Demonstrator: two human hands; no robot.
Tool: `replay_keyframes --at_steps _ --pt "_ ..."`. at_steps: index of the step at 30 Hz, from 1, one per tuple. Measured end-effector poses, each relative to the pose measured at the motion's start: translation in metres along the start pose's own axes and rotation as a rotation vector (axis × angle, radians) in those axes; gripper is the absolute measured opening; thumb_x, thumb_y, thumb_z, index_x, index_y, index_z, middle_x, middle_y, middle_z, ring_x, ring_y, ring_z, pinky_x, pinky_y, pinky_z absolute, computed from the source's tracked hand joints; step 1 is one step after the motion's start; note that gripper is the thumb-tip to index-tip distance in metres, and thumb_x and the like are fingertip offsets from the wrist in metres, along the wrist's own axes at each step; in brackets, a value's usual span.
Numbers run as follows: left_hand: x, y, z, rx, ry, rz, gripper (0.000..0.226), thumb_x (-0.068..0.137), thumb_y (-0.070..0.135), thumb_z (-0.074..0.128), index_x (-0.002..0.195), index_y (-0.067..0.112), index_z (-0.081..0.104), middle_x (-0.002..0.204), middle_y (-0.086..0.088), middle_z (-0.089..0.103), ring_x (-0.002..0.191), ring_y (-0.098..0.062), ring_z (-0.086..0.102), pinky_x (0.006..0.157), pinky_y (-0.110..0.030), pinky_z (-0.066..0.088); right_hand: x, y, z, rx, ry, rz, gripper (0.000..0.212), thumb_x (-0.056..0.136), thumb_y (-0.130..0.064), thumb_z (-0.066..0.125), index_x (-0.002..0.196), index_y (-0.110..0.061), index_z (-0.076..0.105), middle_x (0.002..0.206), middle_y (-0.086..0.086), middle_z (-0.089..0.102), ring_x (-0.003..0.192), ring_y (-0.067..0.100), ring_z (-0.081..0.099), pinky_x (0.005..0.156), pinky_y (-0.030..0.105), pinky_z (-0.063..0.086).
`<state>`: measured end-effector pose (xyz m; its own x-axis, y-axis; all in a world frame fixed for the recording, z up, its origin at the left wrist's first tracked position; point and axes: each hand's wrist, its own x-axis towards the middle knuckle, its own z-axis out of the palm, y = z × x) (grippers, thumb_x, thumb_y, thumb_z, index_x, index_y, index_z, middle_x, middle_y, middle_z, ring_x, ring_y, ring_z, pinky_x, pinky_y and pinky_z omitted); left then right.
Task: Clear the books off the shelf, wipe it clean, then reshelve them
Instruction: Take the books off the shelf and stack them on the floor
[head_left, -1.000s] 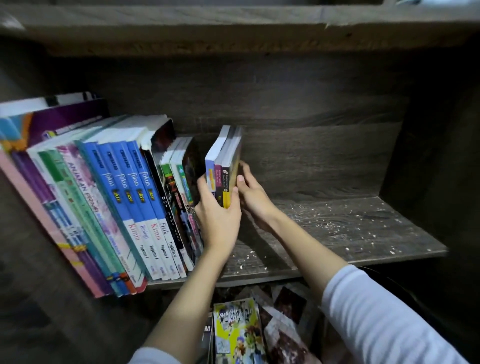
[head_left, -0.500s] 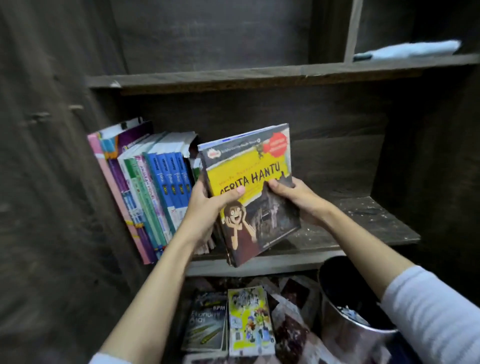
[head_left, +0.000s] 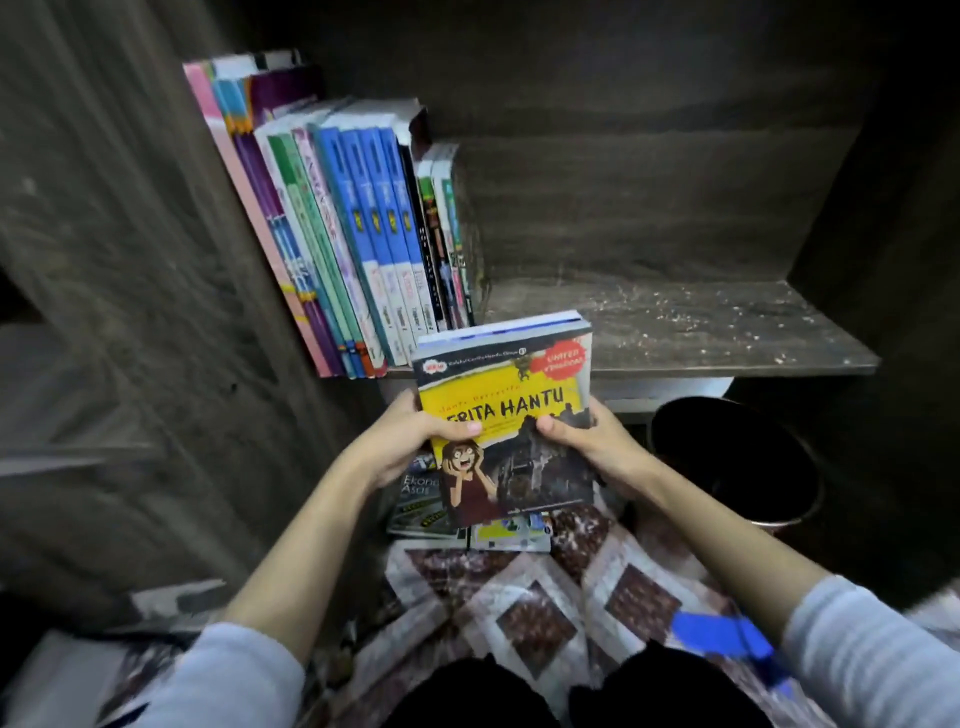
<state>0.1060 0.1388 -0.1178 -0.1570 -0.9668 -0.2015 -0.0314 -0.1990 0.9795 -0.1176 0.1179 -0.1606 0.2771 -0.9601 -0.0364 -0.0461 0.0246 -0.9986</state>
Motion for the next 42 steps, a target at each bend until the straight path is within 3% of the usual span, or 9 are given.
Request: replay_keyframes --at_steps 6,15,20,22,25,28,33,38,42 --pt "0.028 -0.068 -0.013 -0.017 -0.04 -0.204 0.048 0.075 -0.01 0.067 0.116 0.01 0.054 0.113 -0.012 0.067 0.105 -0.026 0.063 0.092 -0.04 0.05 0.009 0.079 0.006 -0.096 -0.027 0.198 0.062 0.053 -0.065 0.08 0.105 -0.037 0.062 0.111 0.001 0.068 0.105 0.024 0.064 0.097 0.048 0.048" --pt "0.098 -0.175 0.002 -0.211 0.296 -0.306 0.051 0.07 -0.011 0.072 0.113 0.008 0.054 0.106 -0.015 0.067 0.091 -0.028 0.064 0.074 -0.033 0.054 0.037 0.175 0.014 0.277 0.175 0.44 0.082 0.052 -0.047 0.089 0.119 -0.011 0.06 0.109 0.006 0.071 0.101 0.024 0.067 0.098 0.046 0.048" --pt "0.149 -0.223 0.013 -0.134 0.347 -0.37 0.005 0.084 0.007 0.068 0.085 0.01 0.064 0.1 -0.021 0.067 0.076 -0.025 0.059 0.071 -0.034 0.047 0.063 0.213 0.008 0.381 0.278 0.568 0.053 0.067 -0.032 0.083 0.111 -0.007 0.068 0.109 0.008 0.071 0.103 0.024 0.066 0.098 0.043 0.049" --pt "0.16 -0.237 0.012 -0.043 0.319 -0.427 0.009 0.09 0.012 0.06 0.095 0.004 0.062 0.099 -0.027 0.065 0.07 -0.026 0.055 0.062 -0.032 0.044 0.076 0.227 0.004 0.364 0.286 0.552 0.068 0.059 -0.041 0.087 0.115 -0.009 0.065 0.117 0.006 0.067 0.112 0.022 0.062 0.105 0.044 0.042" --pt "0.165 -0.255 0.017 0.115 0.297 -0.517 0.014 0.092 0.003 0.05 0.102 0.004 0.059 0.067 -0.015 0.057 0.054 -0.022 0.045 0.05 -0.025 0.033 0.096 0.246 0.0 0.387 0.338 0.559 0.039 0.071 -0.029 0.082 0.099 -0.006 0.069 0.109 0.005 0.068 0.114 0.021 0.058 0.1 0.034 0.041" --pt "0.167 -0.277 0.025 0.166 0.261 -0.543 0.026 0.092 -0.003 0.046 0.114 0.001 0.06 0.097 -0.016 0.062 0.078 -0.023 0.055 0.062 -0.024 0.035 0.11 0.266 0.0 0.375 0.367 0.573 0.031 0.063 -0.029 0.087 0.058 -0.017 0.058 0.087 0.008 0.069 0.113 0.028 0.06 0.102 0.036 0.04" --pt "0.177 -0.283 0.026 0.253 0.269 -0.521 0.035 0.088 -0.006 0.045 0.118 0.005 0.058 0.112 -0.014 0.061 0.105 -0.029 0.055 0.081 -0.029 0.041 0.12 0.267 0.003 0.347 0.483 0.663 0.042 0.076 -0.023 0.078 0.1 0.008 0.063 0.121 0.02 0.061 0.116 0.029 0.058 0.102 0.037 0.043" --pt "0.194 -0.282 0.013 0.275 0.218 -0.53 0.026 0.08 -0.008 0.049 0.097 0.005 0.064 0.106 -0.02 0.064 0.1 -0.032 0.057 0.083 -0.037 0.047 0.139 0.263 -0.003 0.243 0.395 0.711 0.067 0.073 -0.047 0.077 0.111 0.005 0.059 0.094 0.015 0.07 0.075 0.028 0.07 0.067 0.039 0.06" --pt "0.193 -0.282 0.004 0.323 0.202 -0.488 0.021 0.091 -0.001 0.042 0.097 0.002 0.062 0.111 -0.024 0.061 0.105 -0.036 0.056 0.08 -0.033 0.042 0.142 0.256 -0.015 0.162 0.385 0.735 0.012 0.089 -0.009 0.059 0.079 -0.003 0.059 0.066 0.011 0.056 0.053 0.021 0.052 0.046 0.027 0.049"
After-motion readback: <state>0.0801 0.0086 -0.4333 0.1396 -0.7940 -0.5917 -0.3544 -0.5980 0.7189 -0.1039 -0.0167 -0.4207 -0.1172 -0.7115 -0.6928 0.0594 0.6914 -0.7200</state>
